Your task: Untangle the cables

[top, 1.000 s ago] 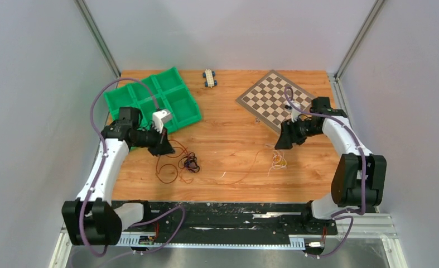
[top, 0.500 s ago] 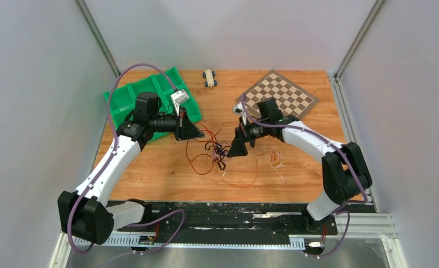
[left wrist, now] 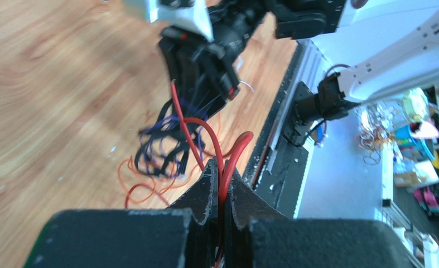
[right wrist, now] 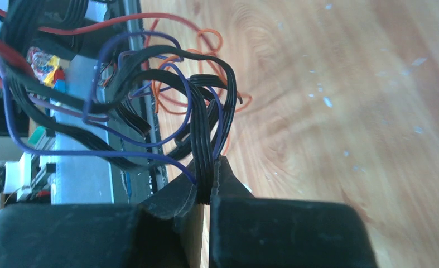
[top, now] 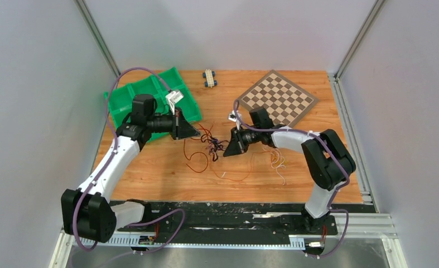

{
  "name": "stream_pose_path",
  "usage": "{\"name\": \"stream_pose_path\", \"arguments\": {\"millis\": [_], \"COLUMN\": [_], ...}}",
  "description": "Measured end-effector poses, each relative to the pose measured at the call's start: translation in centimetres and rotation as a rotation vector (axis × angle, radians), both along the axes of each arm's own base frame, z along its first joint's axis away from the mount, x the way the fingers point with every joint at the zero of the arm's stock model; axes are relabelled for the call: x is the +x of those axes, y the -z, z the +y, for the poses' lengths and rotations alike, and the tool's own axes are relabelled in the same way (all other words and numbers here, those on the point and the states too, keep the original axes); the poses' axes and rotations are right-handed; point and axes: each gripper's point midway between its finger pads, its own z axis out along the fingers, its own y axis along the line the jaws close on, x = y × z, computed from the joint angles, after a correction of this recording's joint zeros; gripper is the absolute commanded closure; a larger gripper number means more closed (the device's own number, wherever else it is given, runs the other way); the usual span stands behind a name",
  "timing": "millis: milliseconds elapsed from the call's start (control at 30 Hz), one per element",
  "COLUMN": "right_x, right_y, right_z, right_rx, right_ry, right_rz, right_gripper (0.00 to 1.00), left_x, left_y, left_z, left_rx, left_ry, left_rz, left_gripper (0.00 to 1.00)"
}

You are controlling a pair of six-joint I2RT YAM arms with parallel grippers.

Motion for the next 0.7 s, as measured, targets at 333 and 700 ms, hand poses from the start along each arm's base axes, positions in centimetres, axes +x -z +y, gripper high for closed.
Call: {"name": "stream_pose_path", "arguments": {"millis": [333, 700], "right_x": [5.9, 2.8], "right_y": [1.3, 2.1], "right_z": [-15.4, -25.0], "right_rx": [-0.189, -0.303], "right_ry": [0.380, 0.473], "right_rz": [0.030, 0.153], "right_gripper": [1.00, 1.00], "left_x": [1.5, -0.3], "left_y": [0.3, 4.0], "left_z": [8.9, 14.1], "left_rx": [0.140, 0.319], "left_ry": [-0.229, -0.268], "left_rz": [-0.045, -0.022], "left_gripper": [1.00, 1.00]}}
